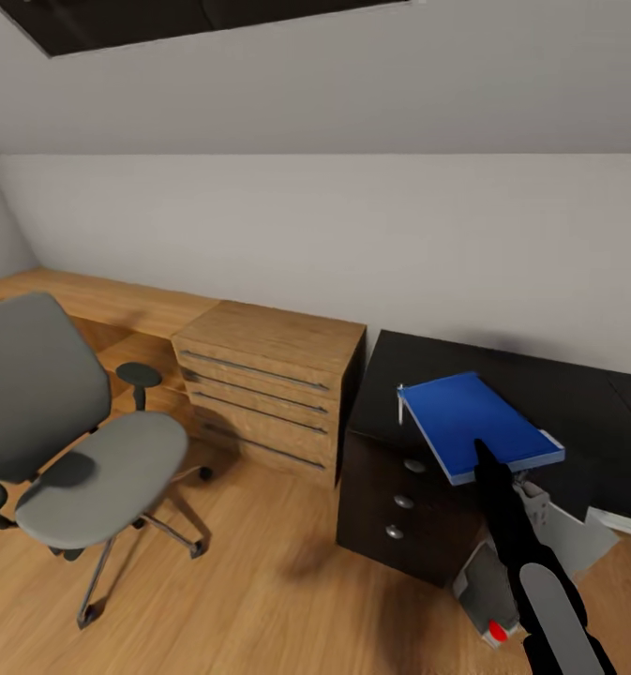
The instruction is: In the bedroom, organize the workspace by keeping the computer under the desk, ensuring the monitor is on the desk, placing the keyboard on the desk next to the monitor, placing the mouse on the desk next to the keyboard, moving the folder from the swivel chair onto the desk next to the mouse, stacking the notebook on top of the folder with the pen on top of the notebook, and positioning the swivel chair next to the desk.
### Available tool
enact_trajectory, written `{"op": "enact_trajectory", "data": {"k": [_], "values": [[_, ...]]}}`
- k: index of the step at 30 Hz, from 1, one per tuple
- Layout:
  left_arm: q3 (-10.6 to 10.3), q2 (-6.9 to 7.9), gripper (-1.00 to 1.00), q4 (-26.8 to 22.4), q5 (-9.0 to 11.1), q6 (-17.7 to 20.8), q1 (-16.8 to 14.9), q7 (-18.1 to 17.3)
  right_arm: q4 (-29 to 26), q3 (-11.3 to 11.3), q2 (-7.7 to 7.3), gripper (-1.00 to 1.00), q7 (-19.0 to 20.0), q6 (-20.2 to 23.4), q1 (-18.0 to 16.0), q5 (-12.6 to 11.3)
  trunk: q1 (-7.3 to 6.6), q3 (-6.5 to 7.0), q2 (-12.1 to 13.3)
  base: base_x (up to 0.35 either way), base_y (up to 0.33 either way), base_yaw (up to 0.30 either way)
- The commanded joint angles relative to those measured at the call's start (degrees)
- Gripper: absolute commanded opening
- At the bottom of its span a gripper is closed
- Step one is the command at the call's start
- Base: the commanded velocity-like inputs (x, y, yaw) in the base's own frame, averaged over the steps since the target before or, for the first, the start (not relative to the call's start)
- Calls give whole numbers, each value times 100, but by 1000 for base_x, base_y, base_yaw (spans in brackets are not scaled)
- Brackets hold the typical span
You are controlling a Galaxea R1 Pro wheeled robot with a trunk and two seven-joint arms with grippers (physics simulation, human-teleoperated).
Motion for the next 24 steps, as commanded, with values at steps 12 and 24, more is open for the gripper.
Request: {"op": "enact_trajectory", "data": {"k": [12, 24], "values": [[13, -3, 100, 32, -14, -9, -2, 12, -7, -91, -4, -100, -27, -71, -5, -54, 0, 56, -3, 0, 0, -252], [12, 1, 100, 37, -15, -3, -2, 7, -7, -225, -12, -100, -35, -78, -2, -54, -110, 209, 198, 0, 0, -242]]}}
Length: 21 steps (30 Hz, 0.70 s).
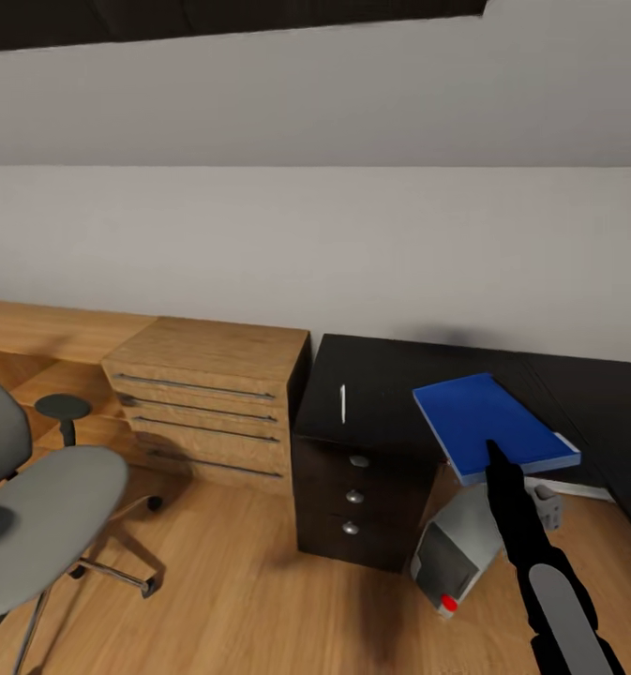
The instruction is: In the bedroom, organize the workspace by keeping the computer under the desk, ensuring the monitor is on the desk, placing the keyboard on the desk next to the monitor, placing the mouse on the desk next to the keyboard, moving the folder from the swivel chair onto the desk next to the mouse, stacking the notebook on top of the folder with the pen on top of the notebook, and positioning the swivel chair next to the desk.
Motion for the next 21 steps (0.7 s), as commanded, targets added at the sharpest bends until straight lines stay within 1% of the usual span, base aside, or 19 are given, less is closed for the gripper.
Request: {"op": "enact_trajectory", "data": {"k": [1, 21], "values": [[22, -7, 100, 1, -20, -16, -2, 9, -5, -2, -4, -100, -23, -28, -4, -55, -23, 19, 39, 0, 0, -235], [22, -26, 100, 4, -25, 21, -2, 11, -5, -45, 5, -100, -24, -28, -4, -55, -462, 479, 841, 0, 0, -234]]}}
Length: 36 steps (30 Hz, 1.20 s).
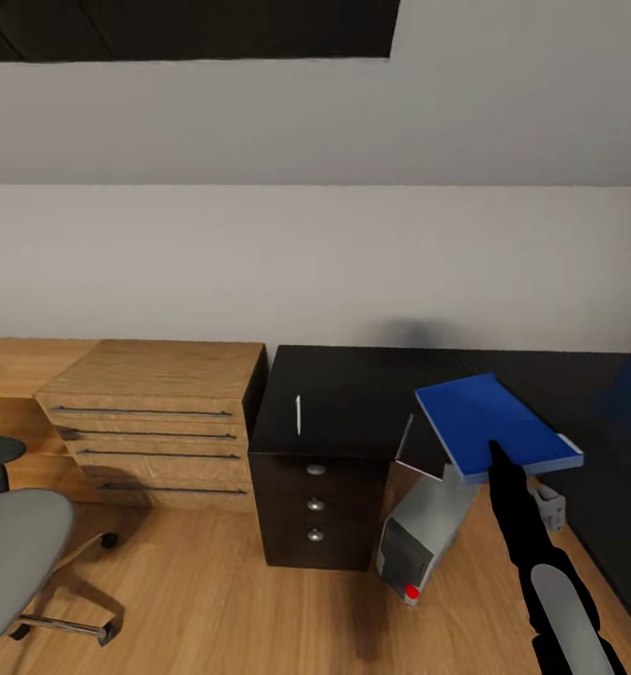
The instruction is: In the bedroom, organize the workspace by keeping the computer under the desk, ensuring the monitor is on the desk, placing the keyboard on the desk next to the monitor, placing the mouse on the desk next to the keyboard, moving the folder from the swivel chair onto the desk next to the mouse, stacking the notebook on top of the folder with the pen on top of the notebook, and positioning the swivel chair next to the desk.
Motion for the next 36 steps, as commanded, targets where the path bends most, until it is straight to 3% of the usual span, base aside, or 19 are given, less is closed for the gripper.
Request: {"op": "enact_trajectory", "data": {"k": [1, 6, 9, 19, 29, 36], "values": [[22, -4, 100, 3, -20, -17, -2, 7, -5, 9, -3, -100, -23, -28, -4, -54, -23, 18, 38, 0, 0, -234], [22, -4, 100, 5, -20, -20, -2, 8, 6, -55, -10, -100, -45, -28, -5, -46, -133, 132, 239, 0, 0, -234], [22, -4, 100, 0, -28, -54, -2, 8, 12, -171, -25, -100, -115, -28, -5, -46, -133, 146, 239, 0, 0, -234], [-32, -4, 100, 4, -37, -61, -2, -1, 7, -191, -28, -100, -91, -16, -6, -58, -133, 186, 239, 0, -15, -200], [-65, -4, 100, 107, -38, -36, -2, 0, -1, -173, -27, -100, -1, 7, -3, -78, -133, 188, 239, 0, -303, -11], [-66, -4, 100, 155, -41, -43, -2, 0, 6, -173, 3, -100, 307, -24, -4, -73, -133, 188, 239, 0, -219, 0]]}}
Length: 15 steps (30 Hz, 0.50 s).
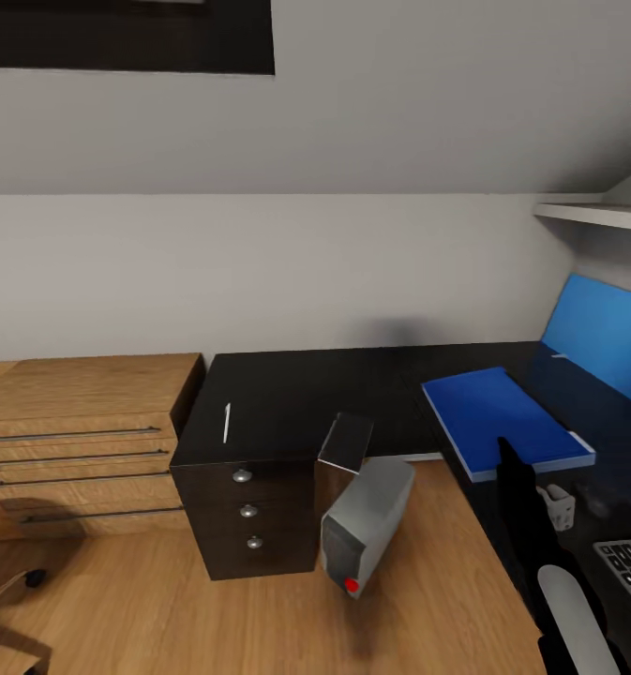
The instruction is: In the bedroom, organize the workspace by keeping the computer under the desk, ensuring the monitor is on the desk, placing the keyboard on the desk next to the monitor, placing the mouse on the desk next to the keyboard, moving the folder from the swivel chair onto the desk next to the mouse, stacking the notebook on top of the folder with the pen on top of the notebook, and positioning the swivel chair next to the desk.
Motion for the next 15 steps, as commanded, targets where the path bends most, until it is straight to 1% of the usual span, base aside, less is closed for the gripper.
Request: {"op": "enact_trajectory", "data": {"k": [1, 4, 5, 6, 8, 10, 11, 12, 15], "values": [[33, -6, 100, 3, -25, -19, -3, -1, -3, 7, -3, -100, -5, -27, -2, -53, 0, -6, -3, 0, -79, 0], [35, -5, 100, 4, -28, -36, -3, -2, 68, 43, -2, -100, 25, -19, -4, -64, 0, -6, -3, 0, -13, 0], [37, -6, 100, 4, -28, -36, -3, -2, 174, 58, 1, -100, 27, -27, -5, -64, 0, -6, -3, 0, -1, 0], [41, -6, 100, 4, -28, -37, -3, -8, 757, 63, -4, -100, 15, -109, -174, -21, 0, -6, -3, 0, 0, 0], [41, -6, 100, 5, -28, -37, -3, -5, 1002, 56, -7, -100, 9, -210, -436, -4, 0, -6, -3, 0, 0, 0], [42, -6, 100, 4, -28, -42, -3, -2, 1509, 52, -19, -100, 3, -614, -952, 75, 0, -6, -3, 0, 0, 0], [42, -6, 100, 4, -28, -43, -3, -2, 1677, 51, -20, -100, 2, -752, -1079, 100, 0, -6, -3, 0, 0, 0], [42, -6, 100, 4, -28, -44, -3, -1, 2254, 48, -24, -100, -4, -1249, -1474, 162, 0, -6, -3, 0, 0, 0], [48, -12, 100, 4, -28, -45, -3, -1, 3407, 47, -12, -100, -12, -2299, -2248, 203, 0, -6, -3, 0, 0, 0]]}}
